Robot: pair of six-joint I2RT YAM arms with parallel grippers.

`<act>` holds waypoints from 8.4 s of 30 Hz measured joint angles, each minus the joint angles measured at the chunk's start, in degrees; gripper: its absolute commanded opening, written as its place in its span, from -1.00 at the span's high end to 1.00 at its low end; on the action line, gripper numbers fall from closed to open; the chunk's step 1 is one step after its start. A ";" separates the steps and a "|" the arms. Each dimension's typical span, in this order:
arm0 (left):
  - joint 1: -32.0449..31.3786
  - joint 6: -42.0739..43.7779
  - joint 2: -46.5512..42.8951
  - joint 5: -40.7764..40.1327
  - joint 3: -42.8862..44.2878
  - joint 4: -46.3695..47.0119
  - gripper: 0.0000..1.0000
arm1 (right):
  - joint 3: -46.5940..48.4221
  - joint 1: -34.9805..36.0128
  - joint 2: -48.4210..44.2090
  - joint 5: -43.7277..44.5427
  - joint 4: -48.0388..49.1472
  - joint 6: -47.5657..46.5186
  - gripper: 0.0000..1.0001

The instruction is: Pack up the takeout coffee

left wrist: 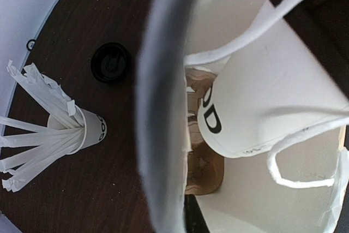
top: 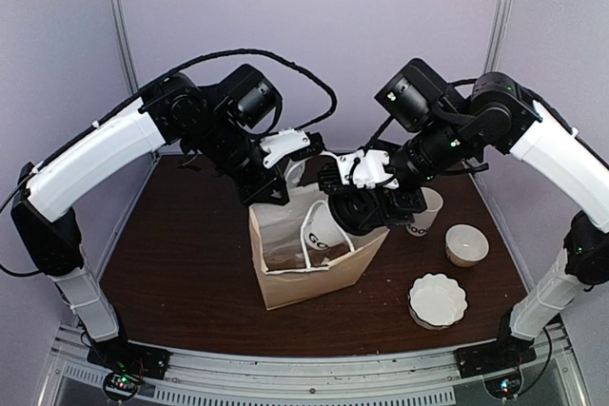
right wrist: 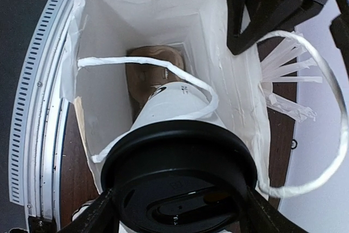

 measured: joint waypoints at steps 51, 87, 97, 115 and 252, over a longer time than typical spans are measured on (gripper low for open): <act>8.37 -5.75 -7.34 -3.91 -16.06 20.46 -0.73 | -13.99 5.57 -10.36 0.55 -3.21 -4.31 -0.28; 7.89 -8.68 -0.61 11.19 -25.44 28.98 -0.62 | -27.15 14.10 -7.34 22.93 10.27 -4.00 -0.09; 6.75 -8.66 1.09 11.15 -22.27 27.98 -0.61 | -26.62 14.27 -5.31 21.92 8.07 -6.56 -0.11; 4.61 -8.13 0.07 14.91 -27.15 31.67 -0.61 | -30.01 16.68 -9.44 20.24 4.66 -10.27 -0.14; 12.76 0.79 -9.31 22.71 -24.28 24.33 -0.36 | -5.27 -0.33 22.05 2.40 -6.43 0.61 -0.48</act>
